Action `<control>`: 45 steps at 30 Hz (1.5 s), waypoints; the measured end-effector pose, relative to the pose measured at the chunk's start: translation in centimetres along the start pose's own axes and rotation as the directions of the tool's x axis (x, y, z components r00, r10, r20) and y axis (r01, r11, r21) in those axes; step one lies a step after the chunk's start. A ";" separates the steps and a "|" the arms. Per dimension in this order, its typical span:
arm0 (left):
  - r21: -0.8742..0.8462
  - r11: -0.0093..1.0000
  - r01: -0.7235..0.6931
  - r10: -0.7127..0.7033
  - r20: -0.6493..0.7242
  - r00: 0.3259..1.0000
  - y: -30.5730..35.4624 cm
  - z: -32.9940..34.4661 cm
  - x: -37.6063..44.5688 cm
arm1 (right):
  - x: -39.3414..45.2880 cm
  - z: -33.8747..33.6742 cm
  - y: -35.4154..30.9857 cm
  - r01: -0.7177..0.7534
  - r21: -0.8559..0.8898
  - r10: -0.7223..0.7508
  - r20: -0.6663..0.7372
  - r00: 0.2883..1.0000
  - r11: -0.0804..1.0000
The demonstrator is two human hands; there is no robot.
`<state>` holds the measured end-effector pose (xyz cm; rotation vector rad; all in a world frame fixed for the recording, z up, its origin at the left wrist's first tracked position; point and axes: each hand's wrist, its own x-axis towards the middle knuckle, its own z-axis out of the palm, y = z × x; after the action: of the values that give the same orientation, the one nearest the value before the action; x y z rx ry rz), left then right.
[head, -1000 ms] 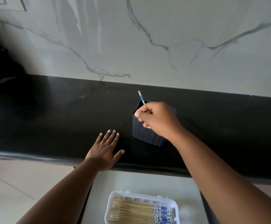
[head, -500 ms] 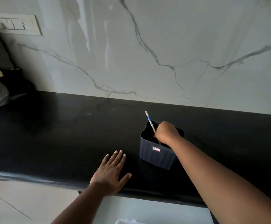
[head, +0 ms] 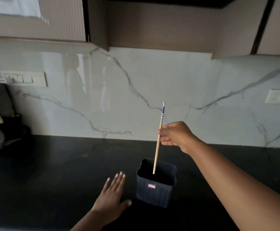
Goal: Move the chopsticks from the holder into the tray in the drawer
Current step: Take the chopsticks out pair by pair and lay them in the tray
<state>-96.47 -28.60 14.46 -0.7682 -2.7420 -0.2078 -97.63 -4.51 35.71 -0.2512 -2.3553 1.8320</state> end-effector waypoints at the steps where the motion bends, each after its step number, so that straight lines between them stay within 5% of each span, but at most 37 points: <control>1: -0.061 0.998 -0.024 0.022 -0.039 0.999 0.3 -2.0 1.2 | -0.5 -0.1 -0.6 -0.005 0.034 0.005 0.011 1.000 0.999; 3: -0.117 0.980 -0.160 0.127 -0.250 0.960 1.2 -6.6 3.7 | -1.5 0.0 -1.2 -0.040 0.107 0.035 0.046 0.998 0.993; 6: 0.058 0.913 -0.404 0.383 -0.467 0.797 3.0 -12.6 6.0 | -2.8 0.5 -1.3 -0.097 0.208 0.079 0.095 0.992 0.973; 9: 0.238 0.781 -0.577 0.606 -0.511 0.610 4.0 -15.0 6.4 | -3.9 1.0 -0.9 -0.157 0.341 0.116 0.137 0.984 0.927; 11: 0.233 0.757 -0.611 0.629 -0.516 0.582 4.2 -15.1 6.1 | -4.5 1.2 -0.4 -0.191 0.364 0.140 0.163 0.977 0.912; 16: 0.001 0.792 -0.610 0.469 -0.641 0.608 5.3 -15.8 5.5 | -5.3 1.4 1.1 -0.209 0.377 0.164 0.147 0.975 0.902; 19: -0.443 0.814 -0.375 0.061 -0.576 0.815 6.2 -17.3 5.9 | -5.8 1.5 2.2 -0.097 0.226 0.097 0.008 0.995 0.969; 21: -0.723 0.675 -0.149 -0.171 -0.350 0.921 6.6 -18.0 6.7 | -6.4 1.7 2.8 -0.088 0.229 0.077 0.059 0.995 0.969; 23: -0.856 0.516 0.004 -0.286 -0.167 0.944 6.6 -18.0 7.4 | -7.2 2.0 3.4 -0.163 0.280 0.108 0.203 0.973 0.946; 26: -0.923 0.361 0.134 -0.342 0.002 0.940 6.3 -17.2 7.8 | -8.2 2.6 4.4 -0.259 0.375 0.122 0.351 0.928 0.890; 31: -0.950 0.192 0.245 -0.337 0.171 0.926 6.1 -14.5 6.8 | -8.8 3.5 6.4 -0.206 0.358 0.109 0.274 0.956 0.911; 33: -0.943 0.234 0.237 -0.312 0.158 0.937 5.9 -13.7 6.6 | -8.8 3.4 7.0 -0.201 0.344 0.111 0.263 0.958 0.917; 39: -0.739 0.596 0.316 -0.354 0.111 0.929 2.3 -8.8 4.5 | -9.5 3.3 11.8 -0.257 0.184 0.197 0.291 0.936 0.949; 43: -0.284 0.873 0.398 -0.332 0.252 0.909 -0.6 -2.7 2.1 | -11.7 5.0 18.9 -0.333 -0.086 0.342 0.337 0.877 0.939; 45: -0.089 0.930 0.357 -0.303 0.362 0.881 -1.3 1.2 0.6 | -13.1 5.9 23.3 -0.255 -0.305 0.354 0.334 0.874 0.918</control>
<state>-97.89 -29.17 13.46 -0.3878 -3.2143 -0.3935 -85.13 -7.35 11.52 -0.3410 -2.9828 1.8448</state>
